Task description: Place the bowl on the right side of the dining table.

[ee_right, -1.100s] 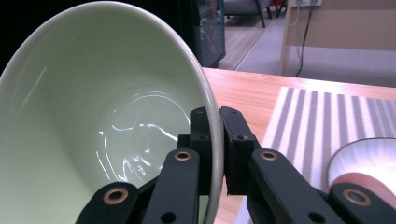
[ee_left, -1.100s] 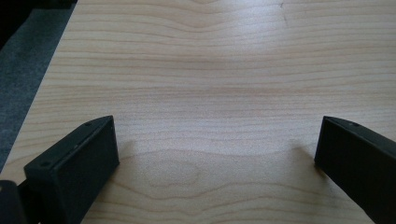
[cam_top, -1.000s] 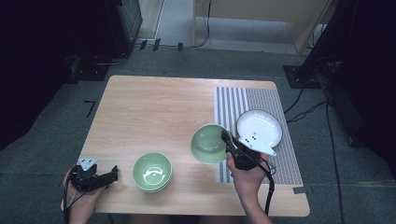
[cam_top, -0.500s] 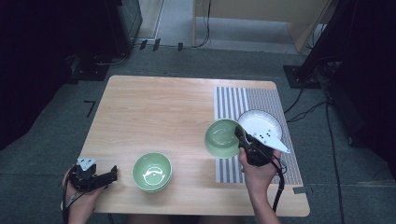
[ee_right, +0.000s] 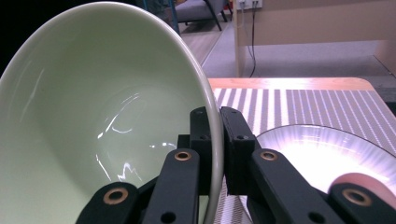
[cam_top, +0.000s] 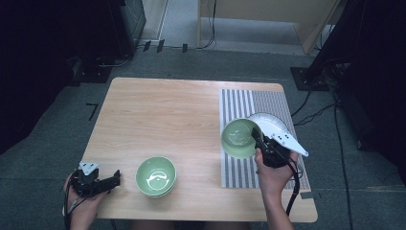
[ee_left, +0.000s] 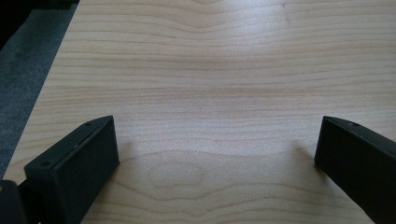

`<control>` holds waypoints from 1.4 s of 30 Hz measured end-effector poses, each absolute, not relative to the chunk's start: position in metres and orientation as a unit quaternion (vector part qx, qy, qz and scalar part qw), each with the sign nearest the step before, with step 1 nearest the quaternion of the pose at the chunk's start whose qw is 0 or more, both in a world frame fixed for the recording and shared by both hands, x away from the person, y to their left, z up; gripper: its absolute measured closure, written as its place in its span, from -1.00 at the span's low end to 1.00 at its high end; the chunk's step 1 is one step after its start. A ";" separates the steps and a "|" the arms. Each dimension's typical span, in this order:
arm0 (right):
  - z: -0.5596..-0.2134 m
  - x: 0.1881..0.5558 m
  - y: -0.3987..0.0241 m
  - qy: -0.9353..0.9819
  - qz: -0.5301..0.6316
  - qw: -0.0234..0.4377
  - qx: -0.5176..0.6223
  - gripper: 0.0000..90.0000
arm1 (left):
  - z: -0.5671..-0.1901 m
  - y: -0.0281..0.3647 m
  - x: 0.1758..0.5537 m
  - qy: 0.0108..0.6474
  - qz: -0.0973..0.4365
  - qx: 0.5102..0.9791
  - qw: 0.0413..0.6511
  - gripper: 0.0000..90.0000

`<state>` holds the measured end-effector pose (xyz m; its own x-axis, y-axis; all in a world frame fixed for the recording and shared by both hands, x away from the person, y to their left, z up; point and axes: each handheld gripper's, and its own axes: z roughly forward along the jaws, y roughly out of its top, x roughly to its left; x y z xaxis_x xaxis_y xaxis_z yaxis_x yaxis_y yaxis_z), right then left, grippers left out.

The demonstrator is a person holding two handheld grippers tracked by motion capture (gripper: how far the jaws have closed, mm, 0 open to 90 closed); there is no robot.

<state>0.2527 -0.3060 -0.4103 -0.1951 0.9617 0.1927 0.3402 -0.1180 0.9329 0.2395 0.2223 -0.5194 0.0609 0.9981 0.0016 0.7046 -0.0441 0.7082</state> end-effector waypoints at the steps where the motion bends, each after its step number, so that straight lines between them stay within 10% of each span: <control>1: -0.411 0.253 -0.307 0.586 0.502 0.310 0.555 0.90 | -0.519 0.222 0.240 0.633 0.263 0.673 0.279 -1.00; 42: -0.469 0.284 -0.376 0.533 0.444 0.292 0.659 0.90 | -0.519 0.222 0.239 0.633 0.263 0.673 0.279 -1.00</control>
